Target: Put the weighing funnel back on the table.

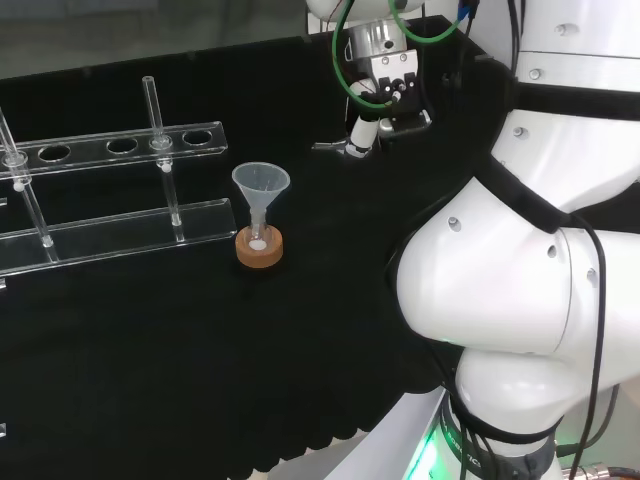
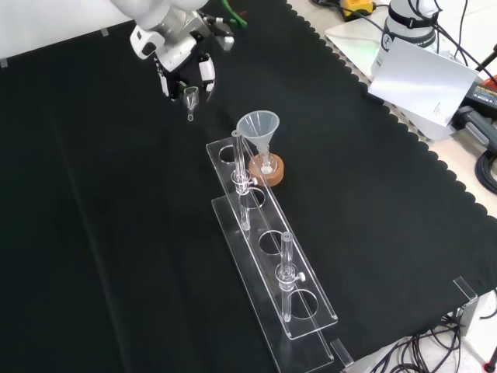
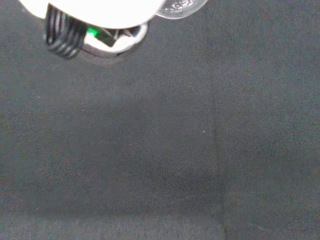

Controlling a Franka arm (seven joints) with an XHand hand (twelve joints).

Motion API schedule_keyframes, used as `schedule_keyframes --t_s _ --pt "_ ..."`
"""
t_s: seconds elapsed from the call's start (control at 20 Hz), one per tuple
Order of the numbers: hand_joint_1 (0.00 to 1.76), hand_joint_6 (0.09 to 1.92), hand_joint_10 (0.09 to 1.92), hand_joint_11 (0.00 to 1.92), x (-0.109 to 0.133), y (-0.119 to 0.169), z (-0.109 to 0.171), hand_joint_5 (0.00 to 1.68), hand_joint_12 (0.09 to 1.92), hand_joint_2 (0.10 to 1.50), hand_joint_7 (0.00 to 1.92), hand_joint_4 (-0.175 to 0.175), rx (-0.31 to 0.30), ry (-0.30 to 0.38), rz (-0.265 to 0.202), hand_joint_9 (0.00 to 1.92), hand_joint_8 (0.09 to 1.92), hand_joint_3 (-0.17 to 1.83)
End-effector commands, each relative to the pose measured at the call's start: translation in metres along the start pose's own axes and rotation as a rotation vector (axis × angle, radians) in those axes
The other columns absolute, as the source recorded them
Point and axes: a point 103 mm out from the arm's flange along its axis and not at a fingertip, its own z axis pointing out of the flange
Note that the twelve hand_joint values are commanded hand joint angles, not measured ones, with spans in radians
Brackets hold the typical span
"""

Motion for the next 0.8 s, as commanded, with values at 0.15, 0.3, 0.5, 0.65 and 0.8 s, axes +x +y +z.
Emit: schedule_keyframes --t_s 0.15,0.3,0.5,0.65,0.8 --pt "1.13 0.66 0.09 1.11 0.000 0.026 0.013 1.29 0.86 0.63 1.15 0.175 0.040 -0.019 0.020 1.49 0.50 0.70" --pt "1.13 0.66 0.09 1.11 0.002 0.031 0.015 1.29 0.86 0.63 1.15 0.175 0.045 -0.023 0.024 1.49 0.50 0.70" --pt "1.13 0.66 0.09 1.11 0.003 0.036 0.021 1.29 0.86 0.63 1.15 0.175 0.039 -0.033 0.032 1.49 0.50 0.70" --pt "1.13 0.66 0.09 1.11 0.003 0.040 0.027 1.29 0.86 0.63 1.15 0.175 0.037 -0.037 0.044 1.49 0.50 0.70" --pt "1.13 0.67 0.09 1.11 0.002 0.044 0.031 1.29 0.86 0.63 1.15 0.175 0.039 -0.033 0.054 1.49 0.50 0.69"
